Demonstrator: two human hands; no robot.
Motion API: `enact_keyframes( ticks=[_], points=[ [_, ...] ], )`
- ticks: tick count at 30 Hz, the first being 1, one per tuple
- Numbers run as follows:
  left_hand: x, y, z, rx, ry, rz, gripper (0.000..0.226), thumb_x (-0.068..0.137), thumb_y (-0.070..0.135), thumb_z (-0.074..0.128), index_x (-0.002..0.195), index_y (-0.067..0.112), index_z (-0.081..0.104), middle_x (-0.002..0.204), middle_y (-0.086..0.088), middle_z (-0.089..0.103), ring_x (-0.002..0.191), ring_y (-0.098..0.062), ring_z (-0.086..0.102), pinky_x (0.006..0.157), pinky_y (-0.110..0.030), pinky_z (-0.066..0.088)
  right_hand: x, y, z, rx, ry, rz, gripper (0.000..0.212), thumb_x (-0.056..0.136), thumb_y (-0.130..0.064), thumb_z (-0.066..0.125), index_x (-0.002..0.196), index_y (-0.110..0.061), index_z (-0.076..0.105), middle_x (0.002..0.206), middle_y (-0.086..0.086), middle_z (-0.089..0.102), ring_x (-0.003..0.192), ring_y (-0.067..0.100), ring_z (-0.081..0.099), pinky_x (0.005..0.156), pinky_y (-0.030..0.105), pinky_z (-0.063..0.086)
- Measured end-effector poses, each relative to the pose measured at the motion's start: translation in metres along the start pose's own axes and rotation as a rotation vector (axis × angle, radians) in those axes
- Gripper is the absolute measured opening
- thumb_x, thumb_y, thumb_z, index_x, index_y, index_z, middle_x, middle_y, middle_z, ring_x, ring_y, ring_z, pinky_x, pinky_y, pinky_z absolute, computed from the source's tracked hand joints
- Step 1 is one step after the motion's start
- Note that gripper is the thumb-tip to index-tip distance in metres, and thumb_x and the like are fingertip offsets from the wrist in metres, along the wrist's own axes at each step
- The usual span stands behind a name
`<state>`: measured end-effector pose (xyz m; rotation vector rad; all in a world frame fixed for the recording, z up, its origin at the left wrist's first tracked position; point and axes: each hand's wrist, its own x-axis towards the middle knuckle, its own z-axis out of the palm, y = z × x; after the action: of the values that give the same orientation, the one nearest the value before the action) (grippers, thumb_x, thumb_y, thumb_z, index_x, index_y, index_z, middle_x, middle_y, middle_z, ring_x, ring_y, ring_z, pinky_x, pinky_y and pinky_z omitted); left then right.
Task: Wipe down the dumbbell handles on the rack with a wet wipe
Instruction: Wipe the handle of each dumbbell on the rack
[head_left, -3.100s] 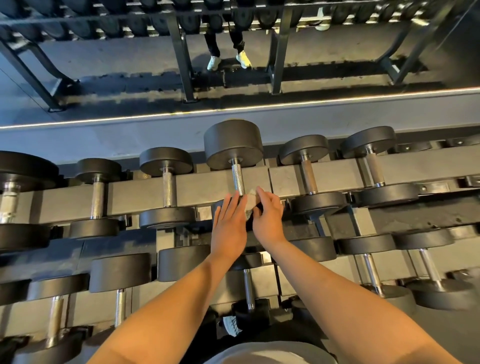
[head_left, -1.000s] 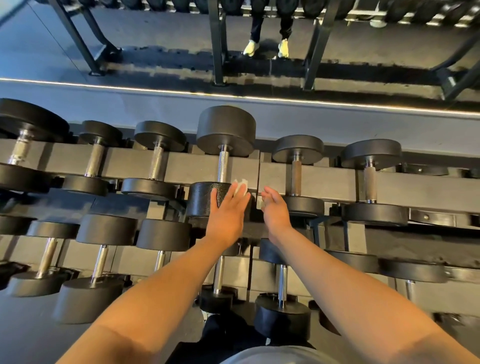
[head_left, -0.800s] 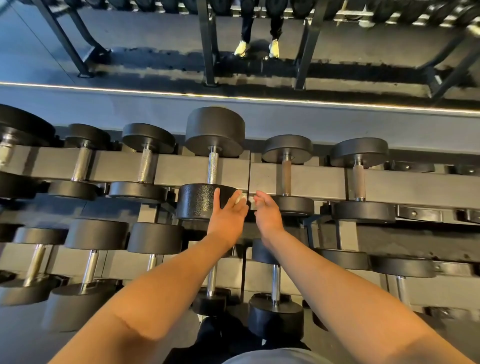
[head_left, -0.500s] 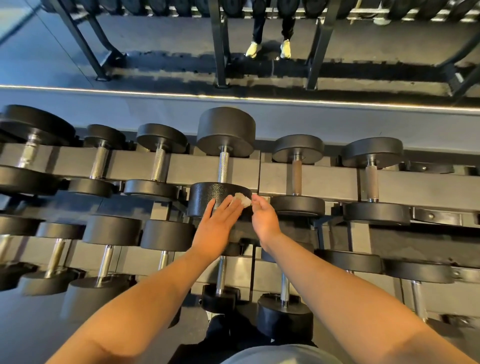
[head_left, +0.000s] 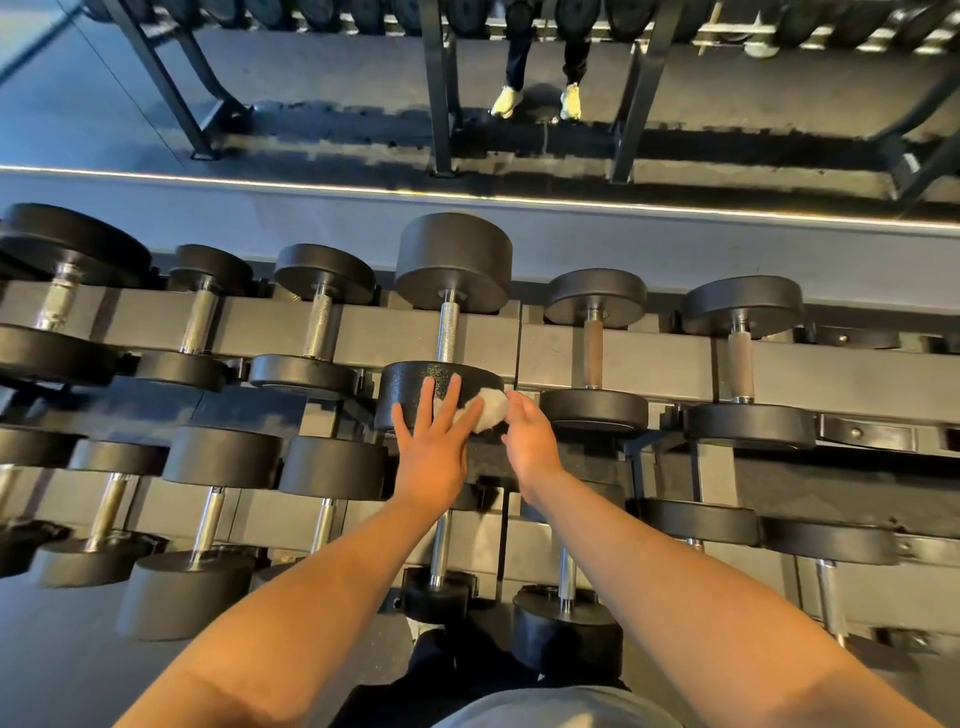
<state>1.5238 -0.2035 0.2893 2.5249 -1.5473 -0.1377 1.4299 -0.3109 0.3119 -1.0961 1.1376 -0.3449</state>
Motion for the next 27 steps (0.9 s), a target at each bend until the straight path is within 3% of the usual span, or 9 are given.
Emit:
enact_keyframes(
  ticks=[3,6,9,13,15,19,23,25,27],
  points=[
    [-0.001,-0.004,-0.001,0.029,0.014,0.045,0.064,0.091,0.017,0.065,0.148,0.034,0.043,0.169,-0.003,0.008,0.155,-0.032,-0.008,0.117,-0.066,-0.003,-0.002,-0.006,0.006,-0.051,0.001,-0.074,0.041,0.109,-0.033,0.035,0.147,-0.024,0.048,0.141,-0.002,0.052,0.128,0.014,0.049,0.110,0.033,0.040],
    [-0.011,-0.021,-0.004,-0.169,0.110,0.063,0.053,0.091,0.006,0.063,0.138,0.029,0.057,0.165,-0.004,0.026,0.155,-0.027,0.010,0.123,-0.059,0.012,-0.001,-0.011,0.023,-0.145,0.003,-0.171,0.038,0.108,-0.026,0.039,0.144,-0.024,0.050,0.146,0.001,0.050,0.133,0.017,0.048,0.114,0.040,0.040],
    [-0.021,-0.040,-0.008,-0.460,0.196,-0.146,0.054,0.097,-0.003,0.053,0.143,0.024,0.055,0.163,-0.005,0.030,0.153,-0.023,0.019,0.123,-0.043,0.020,0.003,-0.015,0.038,-0.287,0.015,-0.263,0.039,0.106,-0.021,0.043,0.145,-0.020,0.050,0.150,0.002,0.044,0.137,0.016,0.042,0.119,0.039,0.033],
    [-0.016,-0.061,-0.005,-0.723,0.171,-0.557,0.044,0.107,0.015,0.040,0.150,0.026,0.047,0.159,-0.003,0.039,0.145,-0.022,0.038,0.119,-0.037,0.033,0.003,-0.016,0.056,-0.459,0.033,-0.340,0.043,0.106,-0.019,0.043,0.150,-0.020,0.043,0.163,0.002,0.024,0.151,0.016,0.017,0.125,0.036,0.016],
    [-0.011,-0.064,-0.004,-0.813,0.114,-0.603,0.044,0.109,0.021,0.036,0.151,0.032,0.043,0.143,0.000,0.055,0.128,-0.020,0.054,0.110,-0.035,0.042,0.005,-0.015,0.066,-0.540,0.056,-0.393,0.045,0.106,-0.018,0.043,0.151,-0.021,0.040,0.165,0.001,0.020,0.154,0.016,0.008,0.126,0.041,0.013],
    [0.003,-0.065,-0.003,-0.900,0.115,-0.632,0.045,0.110,0.023,0.032,0.153,0.032,0.041,0.125,0.007,0.058,0.112,-0.012,0.054,0.095,-0.026,0.038,0.009,-0.015,0.085,-0.694,0.043,-0.496,0.045,0.105,-0.018,0.043,0.150,-0.023,0.040,0.164,-0.001,0.024,0.155,0.016,0.004,0.126,0.048,0.005],
    [0.020,-0.077,0.008,-1.013,0.099,-0.708,0.040,0.108,0.021,0.034,0.142,0.029,0.053,0.122,0.004,0.062,0.112,-0.014,0.056,0.101,-0.031,0.042,0.017,-0.021,0.098,-0.766,0.070,-0.476,0.043,0.103,-0.022,0.047,0.146,-0.025,0.046,0.157,-0.003,0.037,0.152,0.020,0.018,0.125,0.051,0.001],
    [0.029,-0.091,0.013,-1.007,0.085,-0.756,0.032,0.101,0.025,0.036,0.111,0.032,0.066,0.104,-0.001,0.068,0.098,-0.021,0.062,0.096,-0.047,0.049,0.025,-0.029,0.099,-0.787,0.109,-0.439,0.039,0.101,-0.025,0.049,0.140,-0.027,0.052,0.144,-0.002,0.051,0.142,0.018,0.036,0.124,0.053,0.002],
    [0.041,-0.107,0.020,-0.971,0.109,-0.715,0.029,0.096,0.026,0.038,0.093,0.028,0.068,0.087,-0.002,0.069,0.086,-0.022,0.065,0.086,-0.051,0.056,0.034,-0.034,0.098,-0.747,0.114,-0.387,0.034,0.101,-0.027,0.049,0.134,-0.027,0.057,0.130,-0.004,0.061,0.130,0.016,0.048,0.124,0.051,0.005]
  ],
)
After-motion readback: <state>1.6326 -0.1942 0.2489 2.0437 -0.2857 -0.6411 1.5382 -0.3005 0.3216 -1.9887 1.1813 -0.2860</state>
